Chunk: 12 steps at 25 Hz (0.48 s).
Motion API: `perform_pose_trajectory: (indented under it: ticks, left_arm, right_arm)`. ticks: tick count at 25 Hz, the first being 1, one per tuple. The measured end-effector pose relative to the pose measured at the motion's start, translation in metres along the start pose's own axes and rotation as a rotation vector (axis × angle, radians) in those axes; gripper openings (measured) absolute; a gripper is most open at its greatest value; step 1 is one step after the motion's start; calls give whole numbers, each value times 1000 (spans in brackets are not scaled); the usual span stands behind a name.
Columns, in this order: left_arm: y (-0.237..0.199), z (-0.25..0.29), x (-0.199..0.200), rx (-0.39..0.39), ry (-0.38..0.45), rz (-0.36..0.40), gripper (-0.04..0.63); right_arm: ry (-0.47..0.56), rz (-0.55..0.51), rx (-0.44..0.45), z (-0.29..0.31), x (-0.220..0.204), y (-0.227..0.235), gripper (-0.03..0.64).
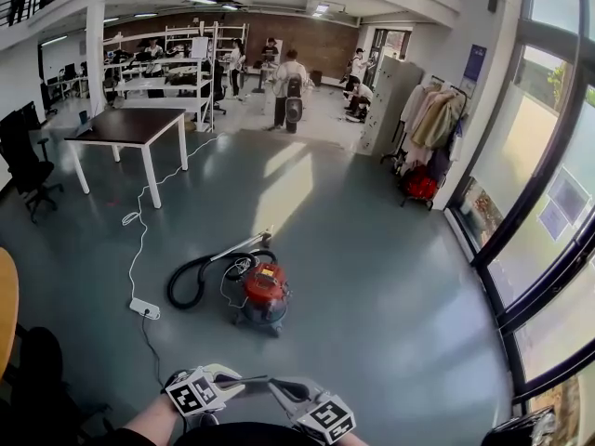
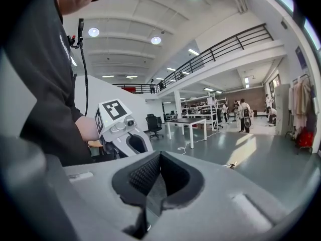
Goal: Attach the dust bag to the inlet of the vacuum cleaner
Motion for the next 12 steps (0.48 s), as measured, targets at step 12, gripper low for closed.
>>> perform_pose_trajectory:
  ticks: [12]
  left_arm:
    - [22, 23, 26, 32, -17, -15, 43]
  right_arm:
    - [-11, -1, 27, -39, -13, 20, -6]
Point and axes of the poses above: the fingertips, and each gripper's own axes: z forward along the fingers, y to its right, x out of its top, the point moved 6 cm from there along -z, backward along the fingers, and after that the axes turned 15 degrees about x, right-handed, at the moved point
